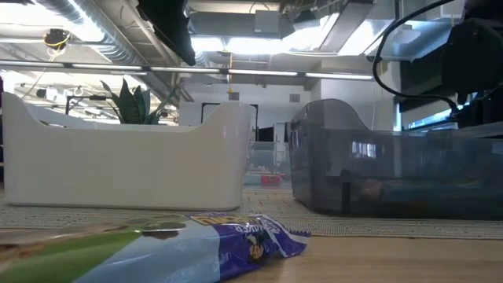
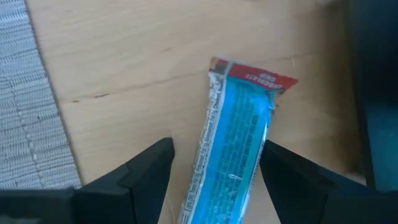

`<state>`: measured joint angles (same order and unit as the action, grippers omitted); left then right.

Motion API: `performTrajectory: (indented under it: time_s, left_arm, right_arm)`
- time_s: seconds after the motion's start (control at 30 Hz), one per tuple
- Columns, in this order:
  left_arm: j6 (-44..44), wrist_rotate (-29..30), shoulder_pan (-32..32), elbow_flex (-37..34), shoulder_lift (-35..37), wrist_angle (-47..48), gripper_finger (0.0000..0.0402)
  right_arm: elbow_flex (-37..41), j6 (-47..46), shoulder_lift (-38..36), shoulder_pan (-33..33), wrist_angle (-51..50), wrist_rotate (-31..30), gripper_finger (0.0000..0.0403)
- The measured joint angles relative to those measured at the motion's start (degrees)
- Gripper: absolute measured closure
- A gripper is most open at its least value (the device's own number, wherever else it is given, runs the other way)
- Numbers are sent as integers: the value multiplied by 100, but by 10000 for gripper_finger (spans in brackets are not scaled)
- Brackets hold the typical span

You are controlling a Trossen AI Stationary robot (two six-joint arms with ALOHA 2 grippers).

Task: Pick and place Granola Bars by type
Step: Put the top red granola bar into the transparent bin

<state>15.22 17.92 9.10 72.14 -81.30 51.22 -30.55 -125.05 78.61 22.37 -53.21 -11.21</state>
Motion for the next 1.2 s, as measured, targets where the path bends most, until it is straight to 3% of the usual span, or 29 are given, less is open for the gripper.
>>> performTrajectory:
  time_s: [0.33,0.77,1.0,1.2]
  left_arm:
    - [1,2,0,0,0,-2,206]
    - [2,-1,0,0,0,0,206]
    - [31,-9,0,0,25,142,204]
    - [648,-143,2,0,170,641,207]
  right_arm:
    - [9,483,8,-2,75,-99,166]
    - [-38,1182,7,-9,172,-151,261]
    - [-290,1629,19,-9,-11,-30,266]
    - [-725,2104,11,-9,-457,-116,266]
